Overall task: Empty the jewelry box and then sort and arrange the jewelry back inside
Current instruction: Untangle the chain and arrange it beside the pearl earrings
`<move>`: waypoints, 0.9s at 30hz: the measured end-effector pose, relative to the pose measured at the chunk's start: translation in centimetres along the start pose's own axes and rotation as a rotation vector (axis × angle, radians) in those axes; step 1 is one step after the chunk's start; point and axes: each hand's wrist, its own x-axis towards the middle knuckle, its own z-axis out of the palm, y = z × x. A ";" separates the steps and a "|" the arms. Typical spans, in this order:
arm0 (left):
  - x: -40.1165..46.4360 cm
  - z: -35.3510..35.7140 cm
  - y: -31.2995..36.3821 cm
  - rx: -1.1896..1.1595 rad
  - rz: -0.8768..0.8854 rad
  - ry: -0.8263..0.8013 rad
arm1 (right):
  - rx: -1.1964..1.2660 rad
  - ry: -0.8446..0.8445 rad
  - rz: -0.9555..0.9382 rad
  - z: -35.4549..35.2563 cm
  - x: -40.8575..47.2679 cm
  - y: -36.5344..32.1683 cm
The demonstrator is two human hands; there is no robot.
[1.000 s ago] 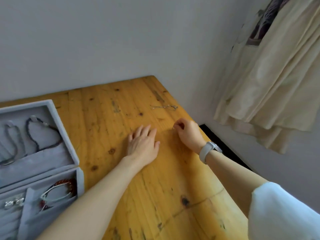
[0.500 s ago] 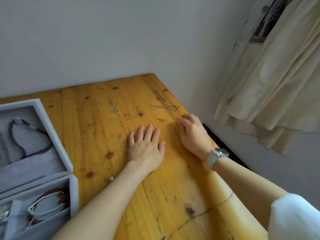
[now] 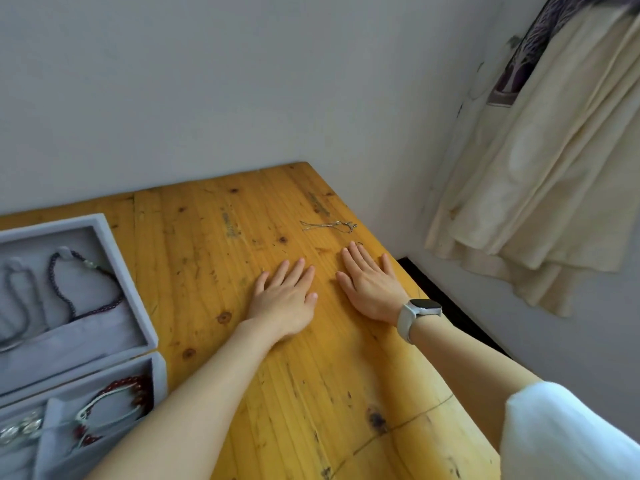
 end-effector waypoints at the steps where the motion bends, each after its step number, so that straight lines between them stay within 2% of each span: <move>1: -0.2 -0.5 -0.2 -0.095 0.008 -0.005 | 0.023 0.011 -0.008 -0.1 -0.4 -0.1; 4: -2.6 -1.8 -0.9 -0.395 -0.016 0.146 | 0.089 0.098 -0.078 0.1 -2.6 -1.0; 7: -7.1 -2.0 -1.9 -0.293 -0.065 0.365 | 0.212 0.180 -0.152 0.9 -6.0 -2.9; 9: -10.4 -1.7 -2.7 -0.191 -0.127 0.419 | 0.284 0.244 -0.204 1.6 -8.6 -4.7; 11: -13.3 -1.2 -3.5 -0.127 -0.174 0.429 | 0.310 0.282 -0.239 2.6 -11.3 -6.7; 13: -15.5 -0.8 -4.2 -0.076 -0.181 0.418 | 0.310 0.241 -0.258 3.1 -13.4 -8.7; 18: -17.6 0.2 -4.9 0.007 -0.032 0.342 | 0.259 0.208 -0.320 4.8 -15.1 -12.5; 22: -17.2 0.3 -5.0 -0.021 0.067 0.332 | 0.358 0.241 -0.325 5.2 -15.6 -13.6; 27: -16.7 0.4 -5.3 -0.084 0.046 0.363 | 0.337 0.202 -0.382 5.1 -16.6 -14.0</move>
